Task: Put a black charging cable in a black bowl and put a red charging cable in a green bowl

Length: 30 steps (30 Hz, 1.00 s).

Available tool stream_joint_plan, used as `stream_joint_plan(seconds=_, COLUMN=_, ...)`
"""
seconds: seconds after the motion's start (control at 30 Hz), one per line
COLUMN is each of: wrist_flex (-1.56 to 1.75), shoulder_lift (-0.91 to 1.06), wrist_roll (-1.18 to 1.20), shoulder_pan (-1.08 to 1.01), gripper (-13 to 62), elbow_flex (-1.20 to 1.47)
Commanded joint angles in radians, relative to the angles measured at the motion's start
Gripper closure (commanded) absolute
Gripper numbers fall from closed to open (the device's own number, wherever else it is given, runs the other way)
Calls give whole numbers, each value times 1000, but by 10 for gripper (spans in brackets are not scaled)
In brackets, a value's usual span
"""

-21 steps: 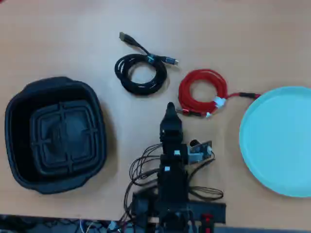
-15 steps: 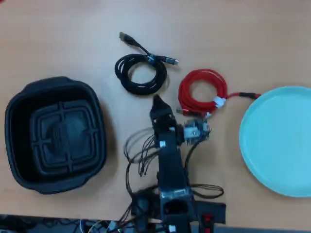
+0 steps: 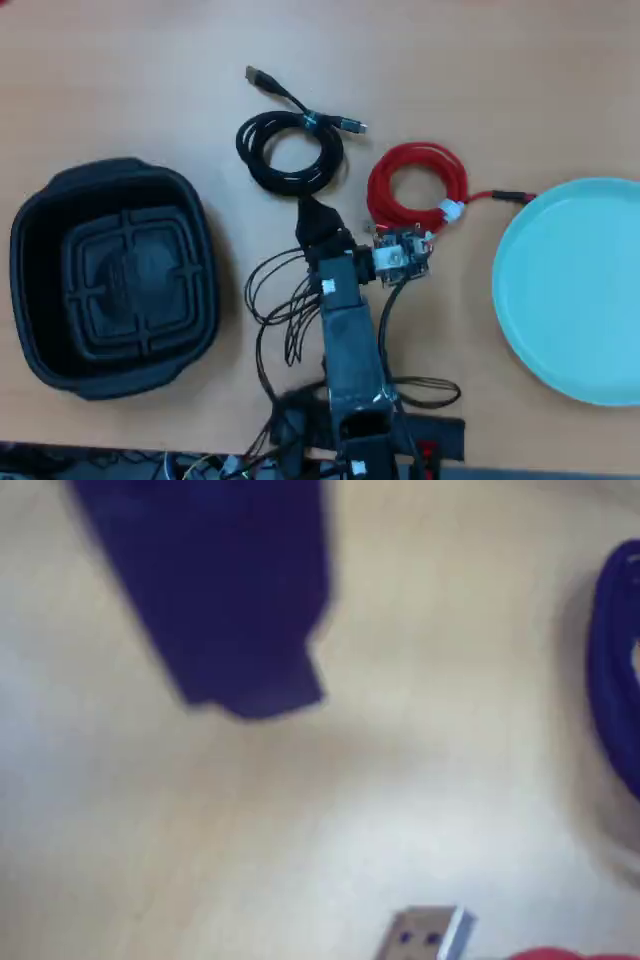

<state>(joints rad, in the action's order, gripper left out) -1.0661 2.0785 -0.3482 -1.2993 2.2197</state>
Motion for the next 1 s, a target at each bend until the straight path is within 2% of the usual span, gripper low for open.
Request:
stream_joint_plan(seconds=0.0, wrist_flex=14, shoulder_lift=0, wrist_roll=43, shoulder_pan=0, gripper=-91, elbow_flex=-101)
stream_joint_plan(seconds=0.37, wrist_flex=21, shoulder_lift=-26, wrist_roll=64, shoulder_pan=21, gripper=-91, elbow_flex=-179)
stream_joint_plan(seconds=0.63, wrist_flex=-34, shoulder_lift=-318, wrist_roll=120, shoulder_pan=101, gripper=-91, elbow_flex=-423)
stream_joint_plan(seconds=0.8, wrist_flex=-121, shoulder_lift=-411, wrist_roll=127, shoulder_pan=130, gripper=-92, elbow_flex=-549)
stream_joint_plan(seconds=0.97, wrist_flex=-167, shoulder_lift=-491, wrist_roll=233, shoulder_pan=163, gripper=-92, elbow_flex=-658)
